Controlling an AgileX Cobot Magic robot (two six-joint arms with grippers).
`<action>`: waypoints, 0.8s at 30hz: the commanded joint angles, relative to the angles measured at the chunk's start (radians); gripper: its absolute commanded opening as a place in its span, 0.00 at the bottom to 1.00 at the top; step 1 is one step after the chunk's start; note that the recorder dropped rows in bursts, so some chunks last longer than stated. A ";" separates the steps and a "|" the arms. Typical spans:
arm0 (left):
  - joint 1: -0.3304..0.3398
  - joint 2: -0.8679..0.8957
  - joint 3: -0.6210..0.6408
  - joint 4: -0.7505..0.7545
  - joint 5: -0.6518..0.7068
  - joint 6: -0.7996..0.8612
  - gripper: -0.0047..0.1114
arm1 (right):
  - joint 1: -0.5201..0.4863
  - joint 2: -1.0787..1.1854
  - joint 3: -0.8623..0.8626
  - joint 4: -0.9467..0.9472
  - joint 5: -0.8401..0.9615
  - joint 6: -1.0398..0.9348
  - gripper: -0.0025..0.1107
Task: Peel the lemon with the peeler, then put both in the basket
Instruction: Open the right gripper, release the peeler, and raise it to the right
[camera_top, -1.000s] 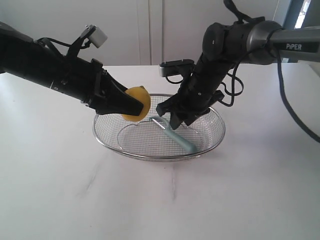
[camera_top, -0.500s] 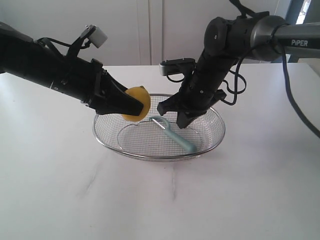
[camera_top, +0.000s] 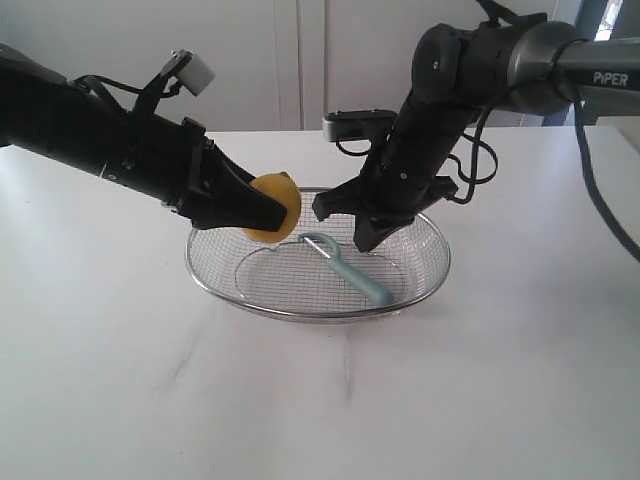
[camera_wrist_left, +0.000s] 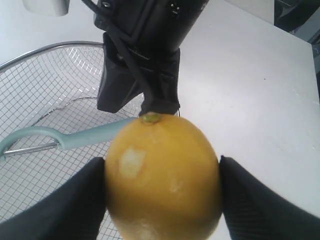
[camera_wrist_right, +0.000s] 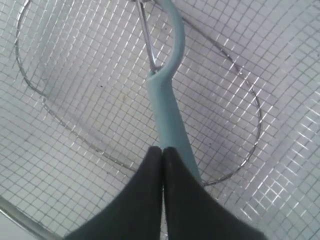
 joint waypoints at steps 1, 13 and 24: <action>0.003 -0.010 0.005 -0.030 0.019 -0.001 0.04 | 0.000 -0.032 0.005 -0.002 0.044 0.046 0.02; 0.003 -0.010 0.005 -0.030 0.021 -0.001 0.04 | -0.043 -0.097 0.003 -0.019 0.116 0.174 0.02; 0.003 -0.010 0.005 -0.030 0.021 -0.001 0.04 | -0.145 -0.097 0.003 -0.098 0.124 0.275 0.02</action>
